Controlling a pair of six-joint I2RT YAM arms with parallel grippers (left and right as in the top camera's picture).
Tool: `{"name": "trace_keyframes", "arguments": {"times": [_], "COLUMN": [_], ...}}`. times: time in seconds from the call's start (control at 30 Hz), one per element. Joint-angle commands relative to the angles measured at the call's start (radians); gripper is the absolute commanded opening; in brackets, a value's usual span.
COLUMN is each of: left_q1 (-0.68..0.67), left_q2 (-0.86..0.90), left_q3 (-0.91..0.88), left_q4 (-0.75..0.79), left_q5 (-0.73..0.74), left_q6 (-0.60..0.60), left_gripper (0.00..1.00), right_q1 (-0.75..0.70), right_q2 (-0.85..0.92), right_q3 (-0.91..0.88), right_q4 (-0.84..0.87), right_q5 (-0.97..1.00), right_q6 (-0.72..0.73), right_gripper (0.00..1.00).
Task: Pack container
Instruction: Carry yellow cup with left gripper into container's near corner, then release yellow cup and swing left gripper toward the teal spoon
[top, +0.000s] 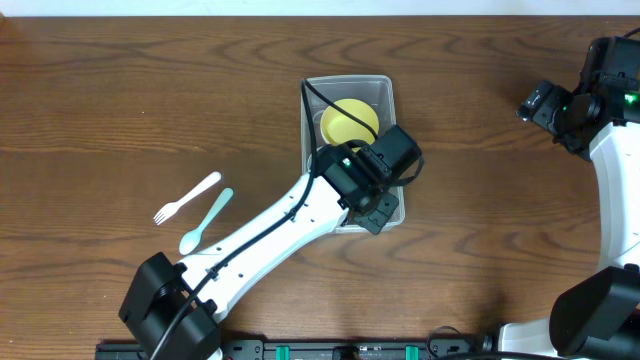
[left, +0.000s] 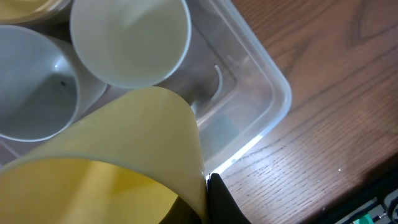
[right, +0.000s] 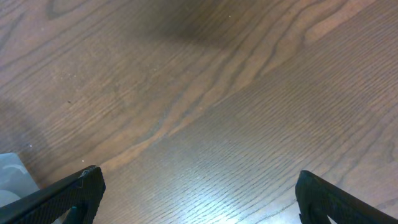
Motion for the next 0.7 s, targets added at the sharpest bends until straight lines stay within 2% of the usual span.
{"name": "trace_keyframes", "arguments": {"times": [0.0,0.37,0.67], "left_q1": [-0.016,-0.101,-0.11], "left_q2": [0.007,0.012,0.064], "left_q3": [-0.003,-0.003,-0.003], "left_q4": [-0.002,0.029,0.058], "left_q5": [-0.014,-0.007,-0.007], "left_q6": [-0.018,-0.04,-0.04], "left_gripper": [0.06,0.06,0.06], "right_q1": [-0.002,-0.002,-0.002], "right_q2": [0.005,0.005,0.005], "right_q3": [0.0,0.0,0.0], "right_q4": [-0.001,-0.001,-0.001], "right_q5": [0.003,0.003,0.003], "right_q6": [0.001,0.001,0.001], "right_gripper": [0.99,0.99,0.99]}}
